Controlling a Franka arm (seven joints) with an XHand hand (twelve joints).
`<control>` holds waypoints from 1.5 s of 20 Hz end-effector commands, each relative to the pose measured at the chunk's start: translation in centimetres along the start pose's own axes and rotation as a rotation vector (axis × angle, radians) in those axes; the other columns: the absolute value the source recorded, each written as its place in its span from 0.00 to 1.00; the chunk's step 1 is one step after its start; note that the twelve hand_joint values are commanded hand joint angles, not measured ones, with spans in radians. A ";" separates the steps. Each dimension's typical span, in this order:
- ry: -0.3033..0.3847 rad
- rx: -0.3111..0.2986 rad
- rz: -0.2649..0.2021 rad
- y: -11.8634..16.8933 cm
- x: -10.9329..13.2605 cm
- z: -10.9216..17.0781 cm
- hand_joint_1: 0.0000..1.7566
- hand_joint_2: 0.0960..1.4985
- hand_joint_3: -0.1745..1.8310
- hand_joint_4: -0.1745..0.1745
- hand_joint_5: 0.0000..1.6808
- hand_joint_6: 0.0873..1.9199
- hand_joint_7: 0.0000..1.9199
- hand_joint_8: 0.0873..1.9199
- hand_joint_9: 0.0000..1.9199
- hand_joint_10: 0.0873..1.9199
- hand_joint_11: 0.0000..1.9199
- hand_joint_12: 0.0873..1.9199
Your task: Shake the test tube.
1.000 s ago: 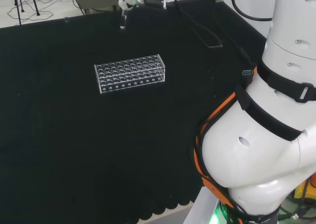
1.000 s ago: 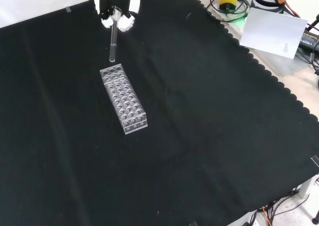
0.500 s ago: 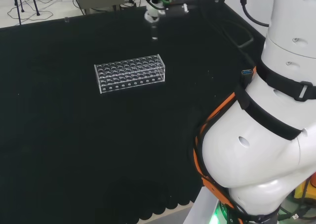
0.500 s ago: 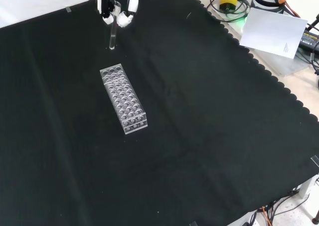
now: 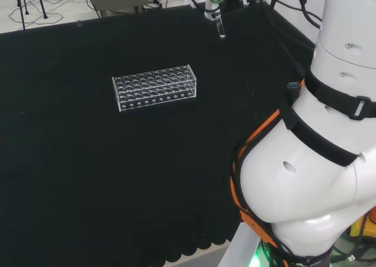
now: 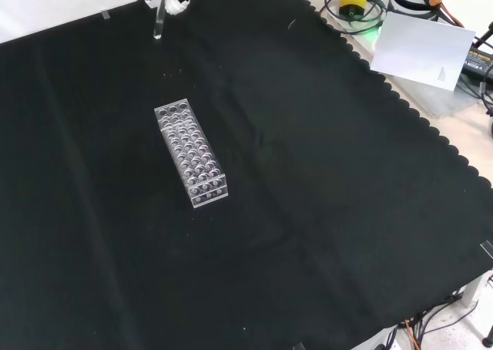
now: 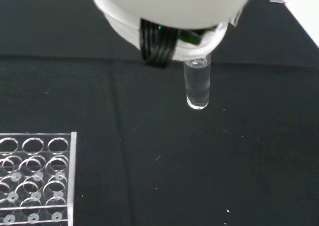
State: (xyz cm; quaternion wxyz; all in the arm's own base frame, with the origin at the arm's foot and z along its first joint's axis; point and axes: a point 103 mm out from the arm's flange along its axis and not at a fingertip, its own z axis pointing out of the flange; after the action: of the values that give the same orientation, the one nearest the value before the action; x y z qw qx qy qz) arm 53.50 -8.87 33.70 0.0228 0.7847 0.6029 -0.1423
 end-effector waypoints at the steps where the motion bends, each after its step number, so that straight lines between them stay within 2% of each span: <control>1: 0.096 -0.016 -0.054 -0.4 1.9 -0.7 0.70 0.39 0.41 0.00 0.80 0.23 0.87 0.30 0.82 0.38 0.68 0.52; 4: 0.153 -0.028 -0.104 -0.6 5.1 -1.3 0.70 0.39 0.41 0.00 0.81 0.23 0.87 0.30 0.82 0.38 0.68 0.52; 5: 0.187 -0.036 -0.132 -0.8 7.0 -1.8 0.70 0.39 0.41 0.00 0.81 0.23 0.87 0.30 0.82 0.38 0.68 0.52; 9: 0.274 -0.051 -0.186 -1.0 10.6 -3.0 0.70 0.39 0.41 0.00 0.81 0.23 0.87 0.30 0.82 0.38 0.69 0.52; 13: 0.372 -0.067 -0.246 -1.2 13.7 -4.9 0.70 0.39 0.41 0.00 0.81 0.23 0.87 0.30 0.82 0.38 0.69 0.52; 16: 0.394 -0.082 -0.287 -1.4 14.9 -5.6 0.70 0.39 0.41 0.00 0.81 0.23 0.87 0.30 0.82 0.38 0.69 0.52; 18: 0.381 -0.075 -0.289 -1.3 15.0 -5.3 0.74 0.33 0.48 0.00 0.80 0.26 0.77 0.29 0.82 0.39 0.68 0.52; 20: 0.351 -0.060 -0.273 -1.1 13.9 -4.4 0.75 0.31 0.51 0.00 0.79 0.28 0.73 0.30 0.81 0.39 0.68 0.52; 23: 0.287 -0.024 -0.230 -0.7 12.1 -2.7 0.76 0.30 0.52 0.00 0.79 0.29 0.72 0.30 0.81 0.39 0.68 0.52; 28: 0.185 0.041 -0.141 -0.5 7.3 0.3 0.76 0.30 0.52 0.00 0.79 0.30 0.72 0.30 0.81 0.39 0.68 0.52; 29: 0.146 0.050 -0.137 -0.3 7.6 0.0 0.76 0.30 0.52 0.00 0.79 0.30 0.72 0.30 0.81 0.39 0.68 0.52; 30: 0.132 0.054 -0.124 -0.3 6.9 0.1 0.76 0.30 0.52 0.00 0.79 0.30 0.72 0.30 0.81 0.39 0.68 0.52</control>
State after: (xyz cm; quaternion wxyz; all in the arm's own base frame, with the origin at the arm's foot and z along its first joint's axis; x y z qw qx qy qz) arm 55.83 1.62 33.09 -0.0630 0.7292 0.6802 -0.0411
